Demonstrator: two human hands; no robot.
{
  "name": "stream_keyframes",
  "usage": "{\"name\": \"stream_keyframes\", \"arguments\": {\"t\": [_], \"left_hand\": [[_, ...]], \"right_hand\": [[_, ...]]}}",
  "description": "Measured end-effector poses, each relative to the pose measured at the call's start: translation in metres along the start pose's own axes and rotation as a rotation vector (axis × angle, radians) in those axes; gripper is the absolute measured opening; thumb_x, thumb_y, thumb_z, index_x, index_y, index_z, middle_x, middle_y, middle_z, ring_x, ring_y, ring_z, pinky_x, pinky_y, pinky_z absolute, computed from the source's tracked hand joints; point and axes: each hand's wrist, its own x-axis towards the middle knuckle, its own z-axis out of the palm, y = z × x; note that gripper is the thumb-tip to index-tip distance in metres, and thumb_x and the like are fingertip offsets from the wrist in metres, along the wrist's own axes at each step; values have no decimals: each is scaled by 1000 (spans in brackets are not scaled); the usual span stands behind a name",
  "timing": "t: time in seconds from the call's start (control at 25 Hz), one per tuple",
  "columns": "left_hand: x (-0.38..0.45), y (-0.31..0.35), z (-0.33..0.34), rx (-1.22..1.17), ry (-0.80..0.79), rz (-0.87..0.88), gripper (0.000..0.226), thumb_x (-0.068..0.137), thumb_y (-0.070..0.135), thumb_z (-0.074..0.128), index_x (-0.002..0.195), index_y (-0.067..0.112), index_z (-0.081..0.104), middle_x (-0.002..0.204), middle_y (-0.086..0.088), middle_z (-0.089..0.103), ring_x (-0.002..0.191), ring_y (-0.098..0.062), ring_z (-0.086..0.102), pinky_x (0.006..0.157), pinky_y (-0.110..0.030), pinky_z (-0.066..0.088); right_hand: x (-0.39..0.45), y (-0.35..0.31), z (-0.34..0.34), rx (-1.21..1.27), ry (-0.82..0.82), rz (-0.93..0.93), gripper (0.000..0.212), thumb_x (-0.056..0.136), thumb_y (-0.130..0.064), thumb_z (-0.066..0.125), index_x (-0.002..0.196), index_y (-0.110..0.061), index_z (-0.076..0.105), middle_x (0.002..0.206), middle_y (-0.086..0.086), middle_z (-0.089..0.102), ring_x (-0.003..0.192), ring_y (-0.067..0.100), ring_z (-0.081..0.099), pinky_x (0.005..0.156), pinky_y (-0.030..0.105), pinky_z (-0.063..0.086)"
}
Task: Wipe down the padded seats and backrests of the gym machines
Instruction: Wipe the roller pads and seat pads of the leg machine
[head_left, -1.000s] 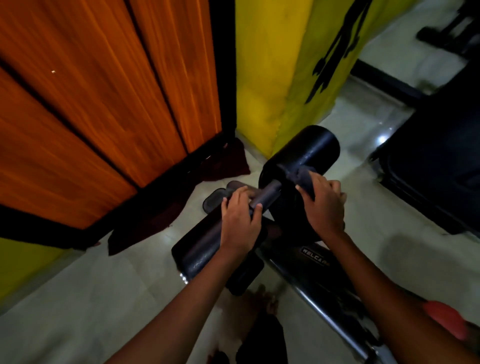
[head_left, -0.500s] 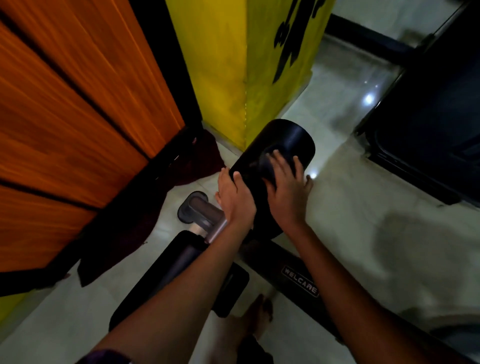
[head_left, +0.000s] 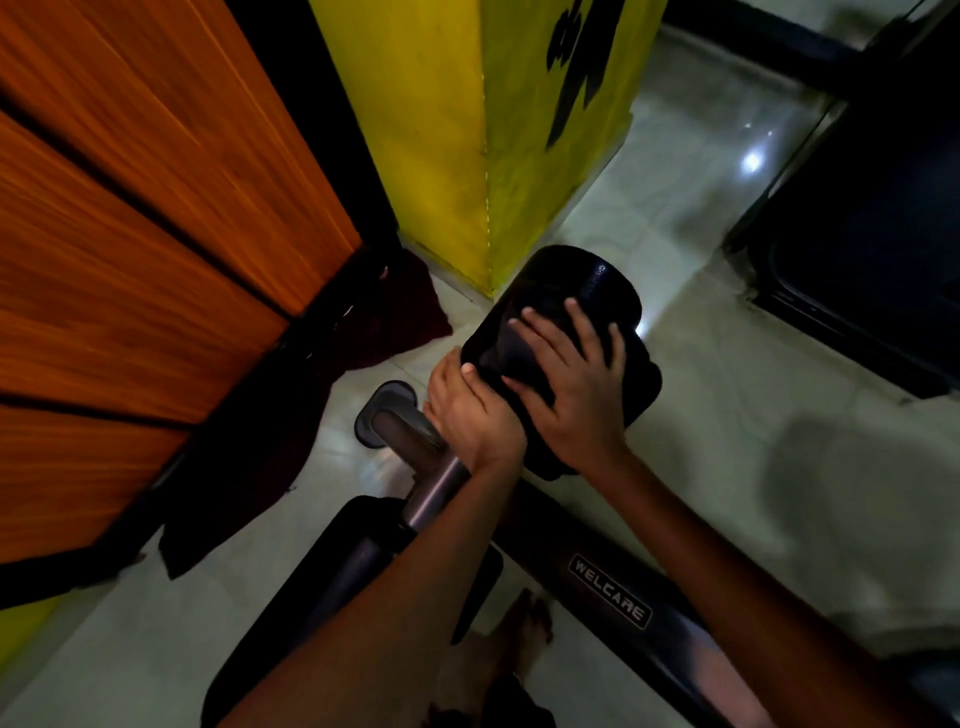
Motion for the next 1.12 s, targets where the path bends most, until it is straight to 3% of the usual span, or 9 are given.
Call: {"name": "stream_keyframes", "arguments": {"t": [0.08, 0.28, 0.4, 0.52, 0.72, 0.8, 0.92, 1.0, 1.12], "left_hand": [[1, -1, 2, 5, 0, 19, 52, 93, 30, 26, 128, 7, 56, 132, -10, 54, 127, -24, 44, 111, -44, 23], [0, -3, 1, 183, -42, 44, 59, 93, 38, 17, 136, 12, 49, 138, -5, 49, 131, -20, 39, 115, -46, 9], [-10, -4, -3, 272, -83, 123, 64, 91, 40, 13, 137, 8, 46, 138, -9, 48, 131, -24, 39, 114, -51, 11], [-20, -2, -6, 302, -119, 185, 58, 95, 35, 22, 136, 3, 46, 136, -14, 49, 130, -31, 42, 110, -59, 17], [-9, -5, -18, 284, -198, 211, 61, 95, 40, 21, 142, 6, 38, 142, -11, 45, 134, -26, 38, 114, -53, 14], [2, -11, -29, 139, -237, 166, 56, 95, 36, 26, 141, 8, 38, 139, -6, 48, 129, -18, 42, 114, -37, 24], [18, -15, -39, -240, -191, -62, 38, 96, 17, 33, 130, 4, 47, 118, -1, 54, 100, 0, 52, 89, -9, 37], [34, -14, -40, -335, -188, -342, 27, 99, 7, 35, 122, 5, 49, 104, -6, 57, 88, -3, 58, 78, -11, 45], [57, -18, -24, -129, -357, -564, 40, 101, 35, 35, 127, 8, 50, 122, -16, 58, 112, -24, 57, 100, -36, 44]], "right_hand": [[20, 23, -7, -47, -18, -60, 54, 86, -54, 42, 131, -26, 54, 140, -7, 50, 135, 27, 33, 102, 64, 24], [81, 29, -8, -4, -75, 312, 53, 88, -58, 48, 134, -31, 50, 148, -12, 38, 143, 26, 19, 110, 60, 14], [47, 6, -3, 8, -56, 110, 51, 87, -56, 45, 128, -28, 56, 141, -10, 49, 141, 25, 24, 110, 60, 7], [37, 19, -13, -62, -145, -104, 55, 86, -58, 38, 129, -29, 57, 136, -10, 54, 138, 26, 32, 109, 63, 14], [98, 23, -11, -105, -162, 269, 51, 89, -56, 48, 132, -29, 52, 144, -9, 44, 141, 25, 24, 112, 53, 11], [81, 5, -2, -153, -121, 174, 49, 88, -53, 50, 128, -26, 56, 139, -7, 51, 138, 27, 29, 110, 52, 13], [27, -21, 0, -47, -89, -84, 47, 84, -50, 50, 122, -24, 60, 128, -6, 60, 132, 27, 39, 109, 49, 12], [5, -23, -2, -44, -139, -226, 48, 84, -49, 50, 126, -26, 56, 129, -7, 59, 132, 25, 39, 109, 51, 15], [35, 8, -9, -68, -164, -210, 51, 85, -51, 44, 128, -25, 56, 130, -4, 59, 131, 26, 42, 108, 53, 19]]}}
